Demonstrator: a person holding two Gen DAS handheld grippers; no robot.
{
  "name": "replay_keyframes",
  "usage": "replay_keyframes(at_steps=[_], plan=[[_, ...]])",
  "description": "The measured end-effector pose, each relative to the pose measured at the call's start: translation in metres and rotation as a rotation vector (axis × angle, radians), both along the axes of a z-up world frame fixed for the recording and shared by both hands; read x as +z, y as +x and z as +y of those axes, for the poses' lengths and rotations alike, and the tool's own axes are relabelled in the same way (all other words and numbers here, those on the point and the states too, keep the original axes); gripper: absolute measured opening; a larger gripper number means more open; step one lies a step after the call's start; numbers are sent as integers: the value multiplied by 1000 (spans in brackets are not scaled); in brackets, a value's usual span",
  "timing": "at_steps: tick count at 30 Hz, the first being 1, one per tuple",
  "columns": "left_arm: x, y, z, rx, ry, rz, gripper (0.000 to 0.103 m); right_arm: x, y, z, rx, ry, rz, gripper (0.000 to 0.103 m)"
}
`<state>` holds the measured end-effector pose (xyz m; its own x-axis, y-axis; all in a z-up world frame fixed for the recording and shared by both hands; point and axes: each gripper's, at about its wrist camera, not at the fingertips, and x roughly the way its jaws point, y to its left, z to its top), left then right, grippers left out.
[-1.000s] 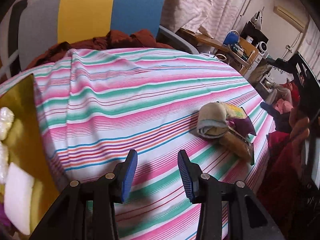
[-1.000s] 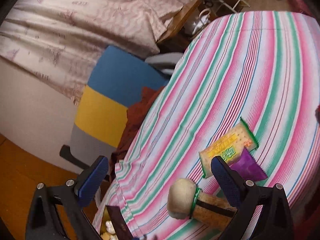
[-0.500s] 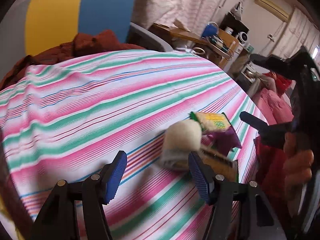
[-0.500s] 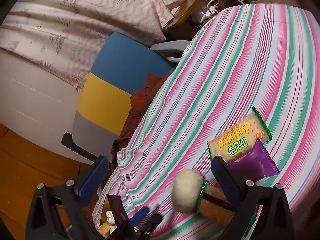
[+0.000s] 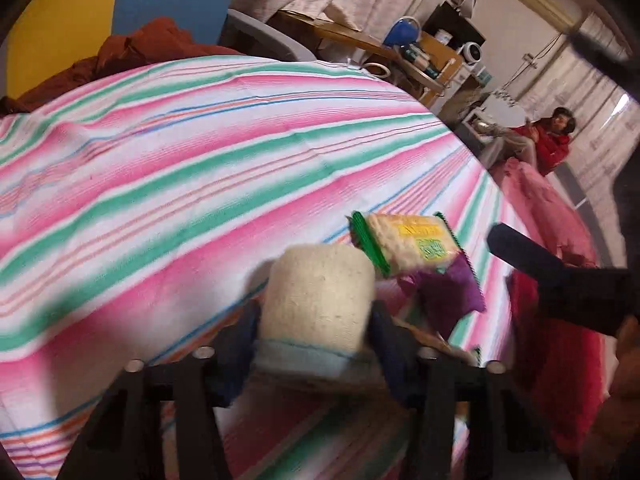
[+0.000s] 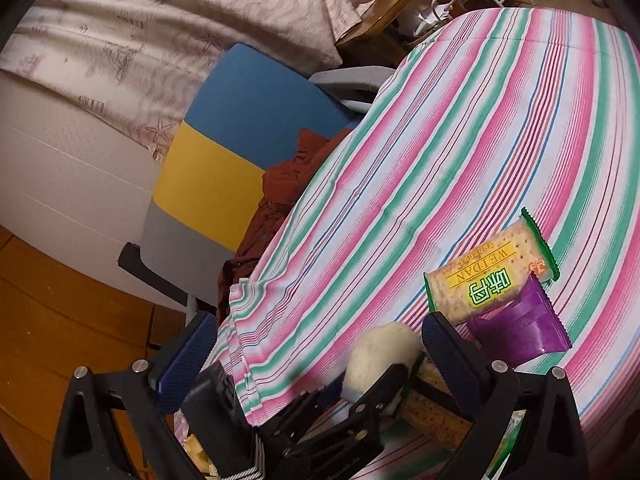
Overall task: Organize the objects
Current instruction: 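Grasp the beige knit roll with the left tool, then grasp the cracker packet with the right tool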
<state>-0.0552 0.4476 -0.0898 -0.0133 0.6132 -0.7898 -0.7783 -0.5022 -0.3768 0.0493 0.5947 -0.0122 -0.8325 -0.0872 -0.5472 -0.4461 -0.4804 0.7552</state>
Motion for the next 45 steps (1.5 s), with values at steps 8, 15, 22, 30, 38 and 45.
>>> replay_keyframes(at_steps=[8,15,22,30,38,45], plan=[[3,8,-83,135,11,76,52,-5,-15,-9,86,13,-58,103],[2,31,-137,156,10,161,51,-21,-38,-26,221,33,-190,103],[-2,38,-135,114,11,219,51,-26,-56,-53,501,242,-492,103],[-6,38,-134,104,14,233,52,-51,-64,-64,706,418,-722,103],[-7,42,-135,102,9,260,52,-73,-66,-76,795,539,-792,56],[-5,50,-136,116,-16,308,47,-66,-53,-64,749,492,-720,46]])
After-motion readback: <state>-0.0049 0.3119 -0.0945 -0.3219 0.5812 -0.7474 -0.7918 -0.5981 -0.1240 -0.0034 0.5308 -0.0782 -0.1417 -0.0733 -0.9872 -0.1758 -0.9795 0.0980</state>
